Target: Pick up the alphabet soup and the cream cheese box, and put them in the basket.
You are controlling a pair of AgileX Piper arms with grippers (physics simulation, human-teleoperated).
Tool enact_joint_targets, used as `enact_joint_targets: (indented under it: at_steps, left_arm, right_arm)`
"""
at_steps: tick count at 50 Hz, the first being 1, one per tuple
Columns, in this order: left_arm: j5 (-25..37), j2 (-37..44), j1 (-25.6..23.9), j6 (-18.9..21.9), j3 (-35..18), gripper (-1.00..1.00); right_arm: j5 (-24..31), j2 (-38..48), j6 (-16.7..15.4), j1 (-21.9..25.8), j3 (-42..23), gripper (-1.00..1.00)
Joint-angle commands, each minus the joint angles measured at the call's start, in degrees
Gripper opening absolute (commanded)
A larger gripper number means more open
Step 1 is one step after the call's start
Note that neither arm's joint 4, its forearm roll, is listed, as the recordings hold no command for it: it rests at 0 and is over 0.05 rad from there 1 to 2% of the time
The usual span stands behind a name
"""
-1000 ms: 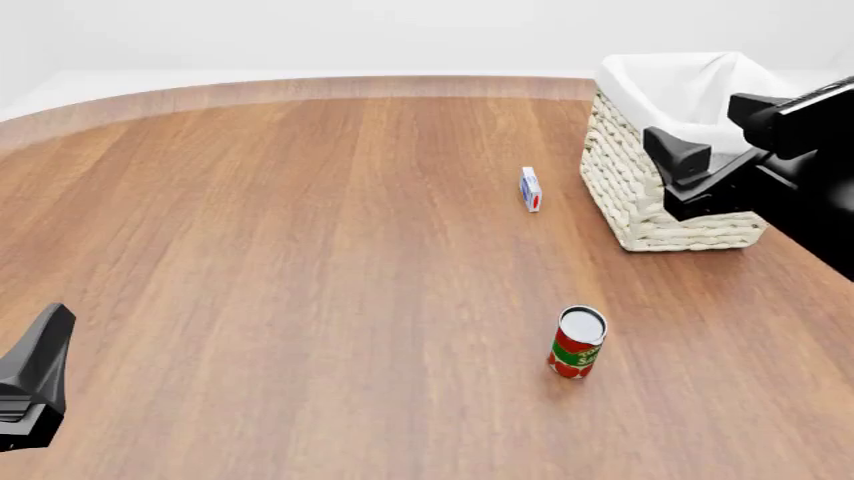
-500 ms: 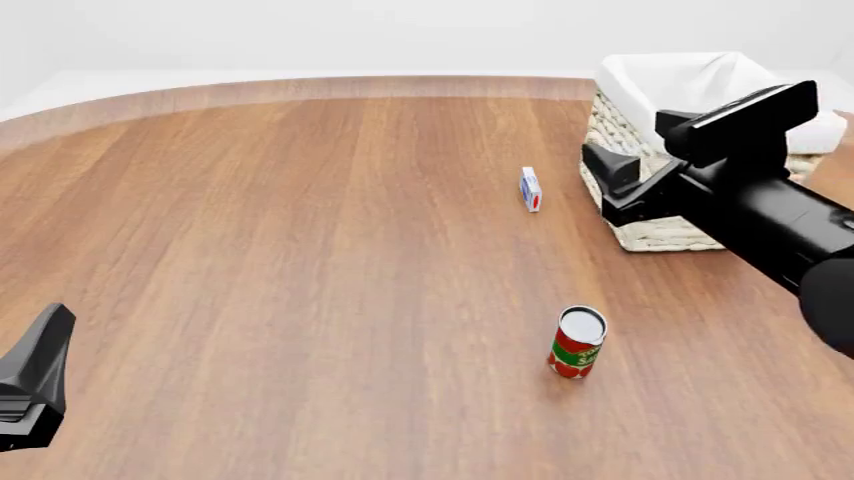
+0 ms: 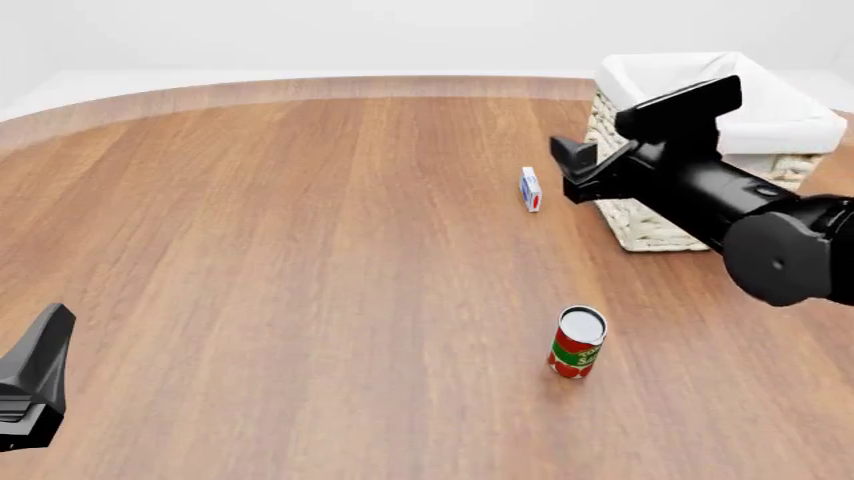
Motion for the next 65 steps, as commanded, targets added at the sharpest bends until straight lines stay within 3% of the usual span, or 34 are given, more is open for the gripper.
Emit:
enact_joint_targets:
  at_steps: [1,18,35,65]
  left_arm:
    - [0.0,0.0,0.0,0.0,0.0,1.0]
    - [0.0,0.0,0.0,0.0,0.0,1.0]
    - [0.0,0.0,0.0,0.0,0.0,1.0]
    - [0.0,0.0,0.0,0.0,0.0,1.0]
  right_arm:
    - [0.0,6.6,2.5,-0.8,-4.5,1.0]
    - [2.4,15.0,6.1,-1.8,-11.8,1.0]
    - [4.7,21.0,5.5,-4.2,-18.3,1.0]
    - [8.2,30.2,7.3,-4.9,-28.1,1.0]
